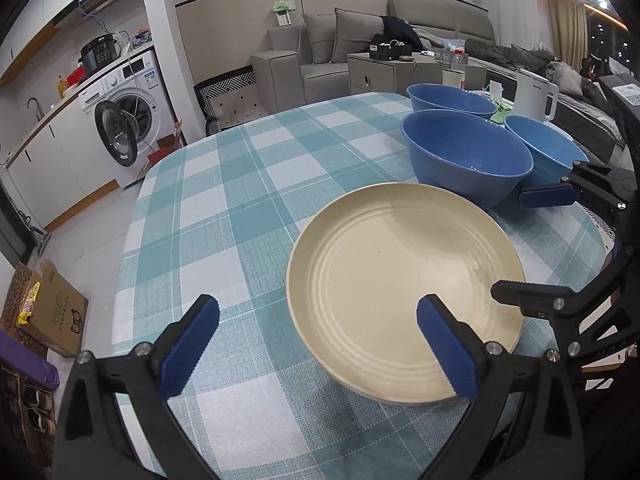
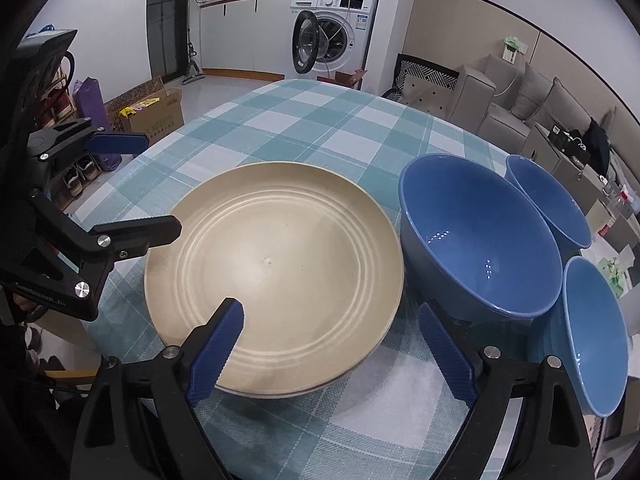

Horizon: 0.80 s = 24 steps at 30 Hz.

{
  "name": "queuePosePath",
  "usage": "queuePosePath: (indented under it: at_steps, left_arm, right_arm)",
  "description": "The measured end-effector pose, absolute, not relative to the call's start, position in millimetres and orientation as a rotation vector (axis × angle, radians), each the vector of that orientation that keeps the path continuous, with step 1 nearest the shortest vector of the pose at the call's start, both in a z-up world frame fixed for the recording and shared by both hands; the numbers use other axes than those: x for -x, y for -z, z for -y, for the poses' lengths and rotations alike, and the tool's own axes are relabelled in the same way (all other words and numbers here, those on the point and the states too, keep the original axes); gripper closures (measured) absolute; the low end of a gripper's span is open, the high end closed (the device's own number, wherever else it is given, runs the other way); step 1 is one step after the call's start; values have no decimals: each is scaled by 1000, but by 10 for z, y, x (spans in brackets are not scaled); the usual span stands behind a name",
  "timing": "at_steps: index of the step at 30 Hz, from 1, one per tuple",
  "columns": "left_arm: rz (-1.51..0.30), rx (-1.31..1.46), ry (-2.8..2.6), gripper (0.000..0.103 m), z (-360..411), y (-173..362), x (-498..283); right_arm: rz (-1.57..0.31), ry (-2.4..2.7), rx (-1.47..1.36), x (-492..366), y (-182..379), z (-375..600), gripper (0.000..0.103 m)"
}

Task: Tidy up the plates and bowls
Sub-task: 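Lower the cream plate onto the tablecloth and open both grippers, then withdraw both grippers up and back from the placed plate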

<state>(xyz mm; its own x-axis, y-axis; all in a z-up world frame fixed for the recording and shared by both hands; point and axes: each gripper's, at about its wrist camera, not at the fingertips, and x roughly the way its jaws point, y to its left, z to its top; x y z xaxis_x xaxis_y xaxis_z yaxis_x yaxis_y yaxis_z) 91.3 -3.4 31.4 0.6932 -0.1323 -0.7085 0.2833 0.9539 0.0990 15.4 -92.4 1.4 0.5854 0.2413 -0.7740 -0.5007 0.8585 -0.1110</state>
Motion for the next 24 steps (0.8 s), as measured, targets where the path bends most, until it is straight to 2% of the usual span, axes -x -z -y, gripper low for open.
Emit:
queuePosePath:
  at_steps: [11, 18, 24]
  left_arm:
    - [-736, -199, 233, 2, 47, -394, -869]
    - [-724, -169, 237, 2, 24, -441, -859]
    - [-718, -149, 236, 2, 25, -466, -858]
  right_arm:
    - [-830, -484, 302, -108, -108, 973, 10]
    - [-826, -462, 274, -107, -164, 1050, 2]
    - [-823, -465, 275, -91, -196, 1079, 1]
